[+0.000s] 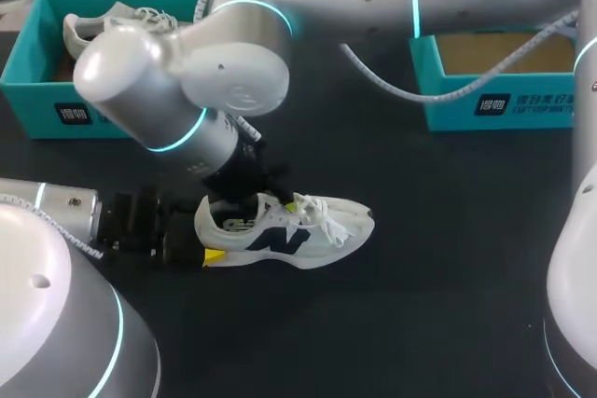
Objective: Take the shoe out of the shoebox, open the shoe tongue, remove and reinsert the insole, then place the shoe into the shoebox
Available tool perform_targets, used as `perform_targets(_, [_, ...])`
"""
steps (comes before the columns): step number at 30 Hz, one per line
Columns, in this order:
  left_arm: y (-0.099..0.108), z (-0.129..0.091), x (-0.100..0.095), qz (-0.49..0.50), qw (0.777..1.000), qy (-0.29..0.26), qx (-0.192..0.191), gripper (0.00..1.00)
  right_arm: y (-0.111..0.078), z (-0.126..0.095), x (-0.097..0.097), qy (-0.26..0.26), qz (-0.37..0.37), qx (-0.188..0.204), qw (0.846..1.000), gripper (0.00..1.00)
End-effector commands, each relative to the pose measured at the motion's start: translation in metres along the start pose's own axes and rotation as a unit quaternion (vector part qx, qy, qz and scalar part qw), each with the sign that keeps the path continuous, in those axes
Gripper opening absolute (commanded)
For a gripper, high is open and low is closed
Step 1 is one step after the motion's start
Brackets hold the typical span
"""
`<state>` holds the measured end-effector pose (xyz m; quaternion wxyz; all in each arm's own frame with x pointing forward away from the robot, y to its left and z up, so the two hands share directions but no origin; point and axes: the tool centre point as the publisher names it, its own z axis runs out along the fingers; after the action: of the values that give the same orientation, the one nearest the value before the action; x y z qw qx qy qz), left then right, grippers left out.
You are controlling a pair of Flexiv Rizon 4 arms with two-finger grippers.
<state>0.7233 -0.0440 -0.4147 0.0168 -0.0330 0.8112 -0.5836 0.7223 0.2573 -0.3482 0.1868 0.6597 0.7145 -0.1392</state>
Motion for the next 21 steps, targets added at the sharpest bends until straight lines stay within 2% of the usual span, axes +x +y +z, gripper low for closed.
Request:
perform_targets(1, [0.001,0.001,0.001,0.000,1.000,-0.001,0.000,0.00,-0.005,-0.009,-0.006,-0.001,0.217,-0.010,0.976,0.00])
perform_targets(5, [0.001,0.001,0.001,0.000,1.000,-0.001,0.000,0.00,-0.003,-0.016,-0.015,-0.002,0.192,-0.016,0.981,0.00])
perform_targets(11, [0.001,0.001,0.001,0.000,1.000,-0.001,0.000,0.00,-0.003,-0.015,-0.038,0.005,0.143,-0.023,0.989,0.00])
perform_targets(14, [0.001,0.001,0.001,0.000,1.000,-0.001,0.000,0.00,-0.001,-0.023,-0.043,0.009,0.123,-0.025,0.992,0.00])
perform_targets(17, [0.001,0.001,0.001,0.000,1.000,-0.001,0.000,0.00,0.000,-0.019,-0.054,0.017,0.101,-0.027,0.994,0.00])
perform_targets(21, [0.001,0.001,0.001,0.000,1.000,-0.001,0.000,0.00,-0.003,-0.003,-0.074,0.022,0.083,-0.026,0.996,0.00])
